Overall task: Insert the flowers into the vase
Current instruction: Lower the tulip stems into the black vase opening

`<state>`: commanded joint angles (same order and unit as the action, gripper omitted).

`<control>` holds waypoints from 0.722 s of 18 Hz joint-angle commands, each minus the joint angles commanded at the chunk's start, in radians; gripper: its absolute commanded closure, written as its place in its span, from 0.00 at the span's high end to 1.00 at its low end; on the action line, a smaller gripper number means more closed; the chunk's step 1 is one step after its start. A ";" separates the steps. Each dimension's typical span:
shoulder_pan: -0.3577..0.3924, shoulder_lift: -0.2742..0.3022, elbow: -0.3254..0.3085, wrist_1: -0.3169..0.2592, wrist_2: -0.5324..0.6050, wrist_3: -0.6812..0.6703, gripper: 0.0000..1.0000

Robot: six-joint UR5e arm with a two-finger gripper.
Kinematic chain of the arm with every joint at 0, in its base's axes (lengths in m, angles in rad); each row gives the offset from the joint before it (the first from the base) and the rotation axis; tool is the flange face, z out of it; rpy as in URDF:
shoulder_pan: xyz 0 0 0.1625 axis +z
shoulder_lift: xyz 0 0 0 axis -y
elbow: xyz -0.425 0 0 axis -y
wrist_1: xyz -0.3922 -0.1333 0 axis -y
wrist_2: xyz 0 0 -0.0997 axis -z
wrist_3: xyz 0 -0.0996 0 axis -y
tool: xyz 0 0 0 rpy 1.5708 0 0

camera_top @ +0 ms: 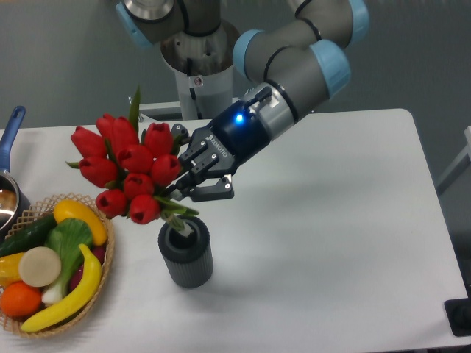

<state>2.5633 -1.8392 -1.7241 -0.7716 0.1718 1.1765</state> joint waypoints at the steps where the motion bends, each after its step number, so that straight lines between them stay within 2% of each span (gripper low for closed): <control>1: 0.002 -0.002 -0.008 0.000 0.000 0.008 0.23; 5: 0.008 -0.003 -0.022 0.000 0.002 0.017 0.22; 10: 0.011 -0.008 -0.090 0.003 0.002 0.049 0.23; 13: 0.015 -0.037 -0.094 0.003 0.002 0.063 0.23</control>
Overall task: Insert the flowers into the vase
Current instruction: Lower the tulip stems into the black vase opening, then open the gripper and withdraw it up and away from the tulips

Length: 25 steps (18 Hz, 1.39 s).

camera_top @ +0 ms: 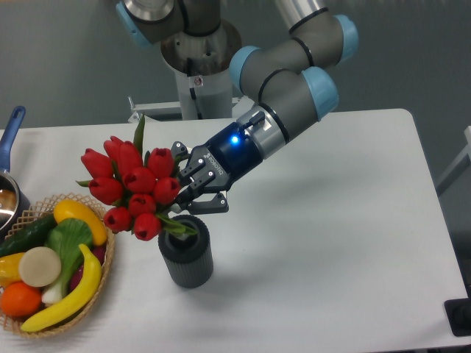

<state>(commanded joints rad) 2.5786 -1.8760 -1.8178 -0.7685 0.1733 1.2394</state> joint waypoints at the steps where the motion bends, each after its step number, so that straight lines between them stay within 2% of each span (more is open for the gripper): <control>1: 0.000 -0.005 -0.002 0.000 0.000 0.000 0.23; 7: 0.011 -0.034 -0.015 0.000 0.006 0.012 0.23; 15: 0.025 -0.074 -0.081 0.000 0.008 0.110 0.24; 18: 0.035 -0.081 -0.104 0.000 0.008 0.147 0.27; 21: 0.044 -0.081 -0.110 0.000 0.008 0.149 0.47; 22: 0.045 -0.081 -0.109 0.000 0.009 0.150 0.63; 23: 0.046 -0.081 -0.106 0.000 0.011 0.150 0.74; 25: 0.049 -0.080 -0.107 0.000 0.014 0.150 0.87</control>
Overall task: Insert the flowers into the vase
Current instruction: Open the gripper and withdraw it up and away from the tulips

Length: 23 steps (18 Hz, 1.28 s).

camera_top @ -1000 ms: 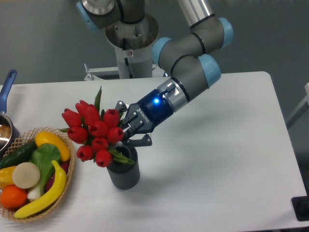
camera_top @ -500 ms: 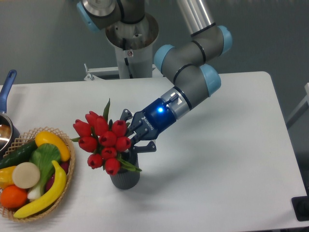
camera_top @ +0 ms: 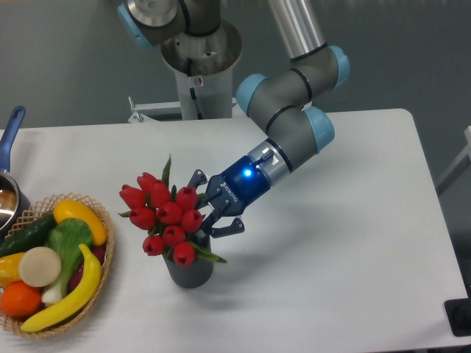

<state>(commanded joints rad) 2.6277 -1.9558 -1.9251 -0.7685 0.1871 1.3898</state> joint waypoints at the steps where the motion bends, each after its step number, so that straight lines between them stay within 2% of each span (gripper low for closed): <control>1: 0.002 0.000 0.003 0.000 0.002 0.000 1.00; 7: 0.011 0.009 0.006 0.008 0.031 -0.002 1.00; 10: 0.023 0.024 0.017 0.008 0.101 -0.003 1.00; 13: 0.089 0.069 0.023 0.008 0.202 -0.002 1.00; 16: 0.162 0.106 0.057 0.009 0.284 -0.003 1.00; 18: 0.211 0.109 0.103 0.008 0.423 0.000 1.00; 20: 0.225 0.123 0.132 0.008 0.599 -0.002 1.00; 23: 0.296 0.126 0.199 0.006 0.744 0.002 1.00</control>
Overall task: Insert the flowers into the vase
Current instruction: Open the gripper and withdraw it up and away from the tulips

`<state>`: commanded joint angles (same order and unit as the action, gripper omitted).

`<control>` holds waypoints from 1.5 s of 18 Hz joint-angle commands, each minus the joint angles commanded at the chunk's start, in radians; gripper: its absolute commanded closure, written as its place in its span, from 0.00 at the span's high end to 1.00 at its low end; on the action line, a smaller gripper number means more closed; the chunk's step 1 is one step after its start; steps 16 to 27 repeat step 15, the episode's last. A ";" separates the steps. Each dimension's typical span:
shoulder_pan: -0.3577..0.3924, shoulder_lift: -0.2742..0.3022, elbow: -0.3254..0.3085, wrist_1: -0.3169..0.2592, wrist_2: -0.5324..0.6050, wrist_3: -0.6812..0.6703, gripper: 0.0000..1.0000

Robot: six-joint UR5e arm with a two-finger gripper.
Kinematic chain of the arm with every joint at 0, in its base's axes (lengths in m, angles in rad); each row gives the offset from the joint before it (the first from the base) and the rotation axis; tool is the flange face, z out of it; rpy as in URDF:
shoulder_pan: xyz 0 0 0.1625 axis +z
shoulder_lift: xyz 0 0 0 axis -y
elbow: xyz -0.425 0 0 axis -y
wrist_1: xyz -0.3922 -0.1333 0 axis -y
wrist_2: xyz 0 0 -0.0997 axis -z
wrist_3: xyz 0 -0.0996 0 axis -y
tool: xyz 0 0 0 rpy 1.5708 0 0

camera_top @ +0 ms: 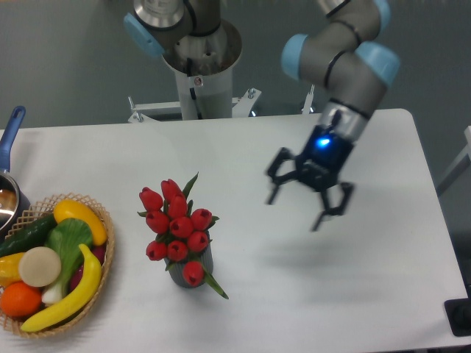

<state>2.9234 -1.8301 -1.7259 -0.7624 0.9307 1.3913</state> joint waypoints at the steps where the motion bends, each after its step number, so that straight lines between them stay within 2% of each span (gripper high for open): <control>1: 0.016 0.008 0.005 -0.002 0.025 0.000 1.00; 3: 0.036 0.038 0.000 -0.005 0.112 0.015 1.00; 4: 0.046 0.058 -0.009 -0.015 0.182 0.072 1.00; 7: 0.091 0.132 -0.052 -0.089 0.356 0.253 1.00; 8: 0.102 0.156 -0.050 -0.135 0.375 0.273 1.00; 9: 0.124 0.196 -0.037 -0.217 0.378 0.276 1.00; 11: 0.154 0.250 -0.023 -0.316 0.402 0.279 1.00; 15: 0.210 0.334 -0.024 -0.440 0.464 0.396 1.00; 27: 0.210 0.334 -0.024 -0.440 0.464 0.396 1.00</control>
